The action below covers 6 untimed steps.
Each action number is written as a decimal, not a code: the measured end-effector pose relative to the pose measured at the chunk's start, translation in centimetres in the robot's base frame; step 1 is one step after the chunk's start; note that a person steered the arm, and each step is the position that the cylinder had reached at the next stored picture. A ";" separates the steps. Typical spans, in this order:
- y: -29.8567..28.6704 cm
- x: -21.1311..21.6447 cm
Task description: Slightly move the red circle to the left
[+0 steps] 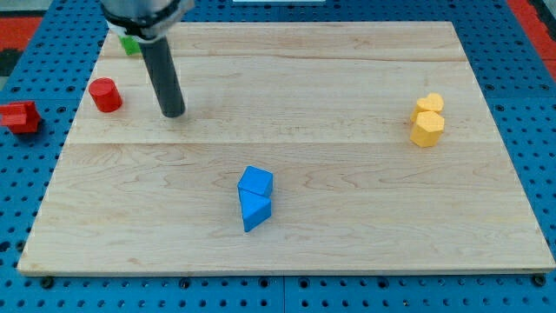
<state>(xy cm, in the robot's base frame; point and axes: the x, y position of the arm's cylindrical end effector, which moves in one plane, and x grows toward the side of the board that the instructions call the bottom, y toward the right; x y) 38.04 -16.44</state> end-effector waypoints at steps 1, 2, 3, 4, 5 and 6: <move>-1.6 -3.4; -6.9 -1.8; -6.6 -0.8; -6.8 -0.8; -0.5 -3.9; 1.8 -6.8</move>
